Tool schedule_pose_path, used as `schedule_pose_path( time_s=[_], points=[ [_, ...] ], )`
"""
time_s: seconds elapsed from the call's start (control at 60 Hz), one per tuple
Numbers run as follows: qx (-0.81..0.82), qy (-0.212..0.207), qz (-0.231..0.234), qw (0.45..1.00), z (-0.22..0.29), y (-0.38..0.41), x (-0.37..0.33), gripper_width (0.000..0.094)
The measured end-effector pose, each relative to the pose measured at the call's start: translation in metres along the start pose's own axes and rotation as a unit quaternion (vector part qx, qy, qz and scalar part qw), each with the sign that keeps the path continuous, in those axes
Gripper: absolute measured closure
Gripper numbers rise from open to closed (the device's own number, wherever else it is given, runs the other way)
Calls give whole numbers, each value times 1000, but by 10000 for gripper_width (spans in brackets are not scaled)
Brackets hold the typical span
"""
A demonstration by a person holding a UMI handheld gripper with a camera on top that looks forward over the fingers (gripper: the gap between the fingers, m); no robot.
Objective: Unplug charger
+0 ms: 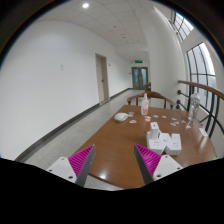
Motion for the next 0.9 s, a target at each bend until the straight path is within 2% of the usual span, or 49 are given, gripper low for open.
schedule_pose_path(
  time_s=[0.133,0.35,0.467,0.5,0.583,0.6,0.617,0.65,0.783,0.9],
  points=[
    [-2,-1,-32,999,11,-42,25,126],
    [-53,1,-113,992,15,-134,86,130],
    [-62,13,-131,989,7,-161,126,180],
    [-62,22,-133,989,2,-165,136,233],
    [-63,32,-140,988,-6,-178,156,451],
    [-64,36,-142,987,-10,-180,163,503],
    [-66,40,-142,987,-11,-181,166,603],
    [-62,29,-129,989,-9,-176,172,742],
    [-68,21,-137,988,-10,-178,174,861],
    [-40,18,-123,991,-5,-179,175,878]
  ],
)
Point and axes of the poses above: the point between the fingertips, and its own axes, seen from behind it with the camera up: y to the left, z up, x forward, the way the camera looks, the point moved 4 cm from there along -x, backward, against the way the camera looks, and after that the axes turned 7 degrees about -y, right-handed, at the moved point
